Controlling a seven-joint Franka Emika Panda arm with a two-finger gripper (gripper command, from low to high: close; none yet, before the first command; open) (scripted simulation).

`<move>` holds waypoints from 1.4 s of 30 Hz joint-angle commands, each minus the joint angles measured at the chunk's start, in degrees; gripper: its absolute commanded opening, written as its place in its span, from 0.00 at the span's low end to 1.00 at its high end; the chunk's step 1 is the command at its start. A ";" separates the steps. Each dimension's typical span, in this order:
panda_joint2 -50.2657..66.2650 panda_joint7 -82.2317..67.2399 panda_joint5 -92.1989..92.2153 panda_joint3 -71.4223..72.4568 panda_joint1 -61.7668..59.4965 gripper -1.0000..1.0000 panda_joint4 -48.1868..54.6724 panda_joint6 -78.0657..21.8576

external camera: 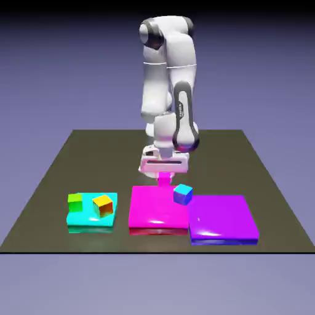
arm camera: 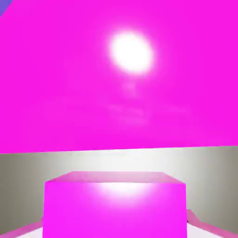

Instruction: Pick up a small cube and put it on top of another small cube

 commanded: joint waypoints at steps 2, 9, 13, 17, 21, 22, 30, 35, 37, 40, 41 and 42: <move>-0.39 0.60 0.10 -0.75 2.08 0.00 0.30 0.26; -2.38 10.32 -8.85 -12.11 8.72 0.00 5.85 -1.90; -3.02 18.68 -17.11 -20.42 12.41 0.00 8.32 -4.70; -3.66 27.04 -25.36 -28.72 16.10 0.00 10.80 -7.49; -4.31 35.40 -33.62 -37.03 19.79 0.00 13.27 -10.29; -4.43 37.61 -35.76 -39.11 20.77 0.00 13.76 -11.04; -5.12 56.23 -53.58 -55.72 29.06 0.00 16.58 -17.42; -5.55 67.87 -64.71 -66.10 34.25 0.00 18.34 -21.41; -5.72 72.52 -69.17 -70.25 36.32 0.00 19.04 -23.00; -5.98 79.50 -75.85 -76.48 39.43 0.00 20.10 -25.40; -6.06 81.83 -78.08 -78.56 40.47 0.00 20.45 -26.20; -6.15 84.16 -80.30 -80.64 41.51 0.00 20.80 -26.99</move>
